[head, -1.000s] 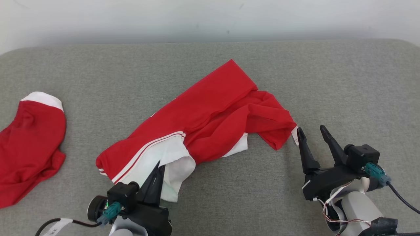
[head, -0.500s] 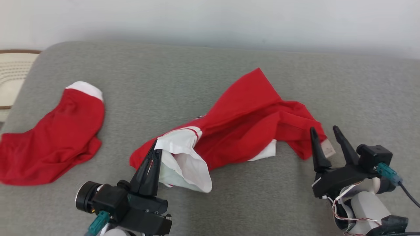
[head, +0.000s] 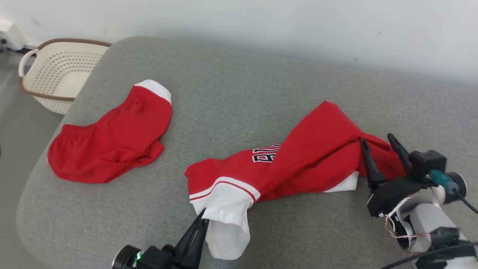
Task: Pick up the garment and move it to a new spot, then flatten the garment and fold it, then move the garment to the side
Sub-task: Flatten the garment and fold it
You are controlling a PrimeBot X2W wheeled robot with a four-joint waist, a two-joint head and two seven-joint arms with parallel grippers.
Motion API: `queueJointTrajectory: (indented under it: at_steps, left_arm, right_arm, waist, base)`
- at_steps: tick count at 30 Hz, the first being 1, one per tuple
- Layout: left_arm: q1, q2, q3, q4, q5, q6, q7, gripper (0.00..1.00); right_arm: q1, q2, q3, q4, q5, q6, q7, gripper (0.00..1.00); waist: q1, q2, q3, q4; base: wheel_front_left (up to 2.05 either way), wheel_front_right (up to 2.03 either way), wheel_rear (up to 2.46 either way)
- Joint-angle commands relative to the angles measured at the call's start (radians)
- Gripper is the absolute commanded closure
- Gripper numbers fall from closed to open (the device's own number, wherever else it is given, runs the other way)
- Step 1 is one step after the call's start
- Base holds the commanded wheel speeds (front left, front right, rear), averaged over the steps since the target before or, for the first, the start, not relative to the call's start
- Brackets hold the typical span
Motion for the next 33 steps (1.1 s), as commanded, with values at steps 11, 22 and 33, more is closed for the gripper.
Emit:
queueJointTrajectory:
  at_steps: [11, 22, 33]
  left_arm:
    - [0.009, 0.001, -0.021, 0.105, -0.052, 0.017, -0.001, 0.00]
    - [-0.007, 0.001, -0.053, 0.118, -0.071, 0.026, -0.001, 0.00]
    - [-0.016, 0.001, -0.060, 0.119, -0.085, 0.029, -0.001, 0.00]
  right_arm:
    - [-0.170, -0.018, 0.159, 0.276, -0.076, 0.000, 0.002, 0.00]
    - [-0.247, 0.022, 0.188, 0.431, -0.006, 0.000, 0.001, 0.00]
    - [-0.283, 0.053, 0.218, 0.501, 0.169, 0.000, 0.012, 1.00]
  waist:
    - [0.0001, 0.0000, 0.019, 0.060]
    - [0.0001, 0.0000, 0.033, 0.078]
    - [0.0001, 0.0000, 0.042, 0.105]
  base:
    - [0.00, 0.00, 0.00]
    - [0.00, 0.00, 0.00]
    - [0.00, 0.00, 0.00]
